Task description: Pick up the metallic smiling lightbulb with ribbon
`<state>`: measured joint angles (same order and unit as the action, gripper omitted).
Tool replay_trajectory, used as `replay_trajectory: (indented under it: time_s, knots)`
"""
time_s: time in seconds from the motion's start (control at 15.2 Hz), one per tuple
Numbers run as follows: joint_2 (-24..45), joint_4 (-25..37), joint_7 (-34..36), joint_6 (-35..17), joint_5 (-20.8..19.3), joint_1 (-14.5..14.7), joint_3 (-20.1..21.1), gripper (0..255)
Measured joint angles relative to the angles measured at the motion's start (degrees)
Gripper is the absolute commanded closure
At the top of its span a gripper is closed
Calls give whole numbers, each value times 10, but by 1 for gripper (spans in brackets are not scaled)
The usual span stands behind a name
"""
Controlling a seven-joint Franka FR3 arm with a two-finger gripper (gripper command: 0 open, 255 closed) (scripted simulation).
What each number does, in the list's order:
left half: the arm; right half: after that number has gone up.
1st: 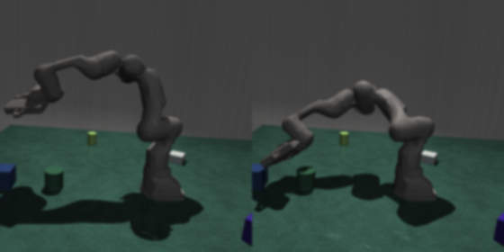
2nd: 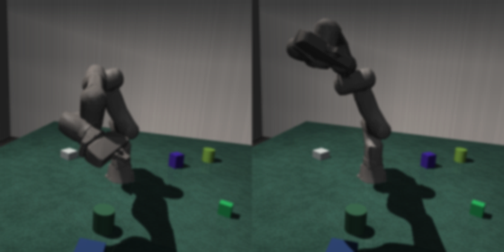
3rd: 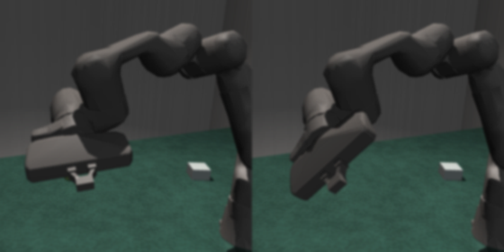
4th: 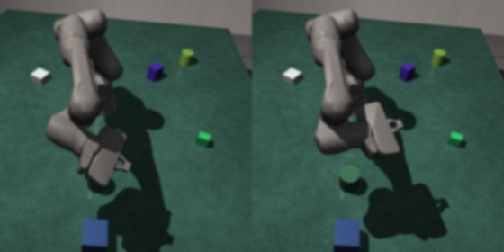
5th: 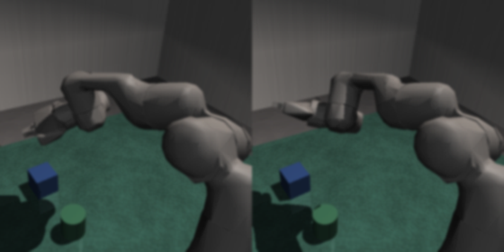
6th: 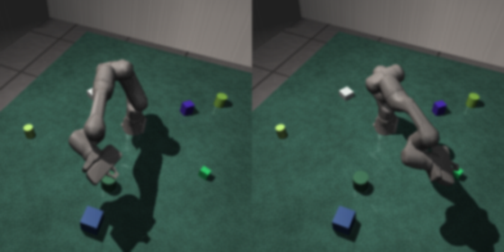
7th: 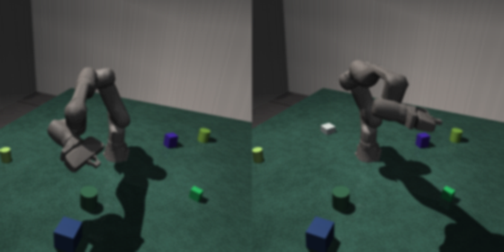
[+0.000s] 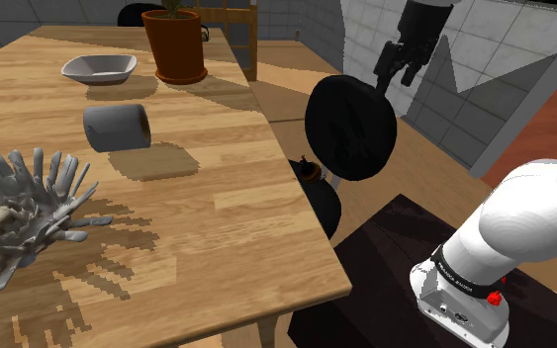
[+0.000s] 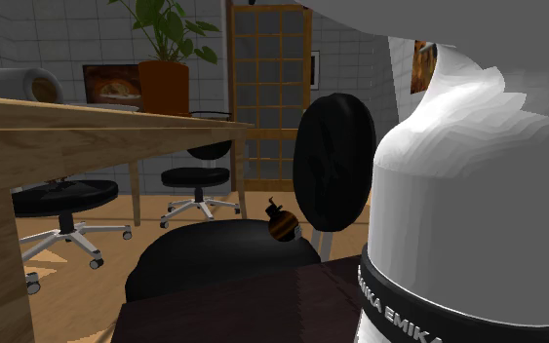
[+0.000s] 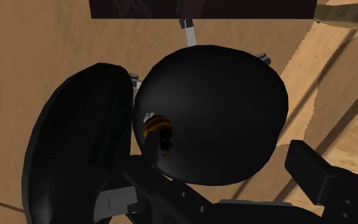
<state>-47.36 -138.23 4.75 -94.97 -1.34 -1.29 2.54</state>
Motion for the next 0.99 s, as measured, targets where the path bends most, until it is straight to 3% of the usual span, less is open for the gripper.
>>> replay_trajectory:
  time_s: [0.26, 0.99]
  knots:
    - [18, -25, -3, -44, -7, -1, 0, 0]
    - [182, -91, -9, -286, -53, -19, 2, 0]
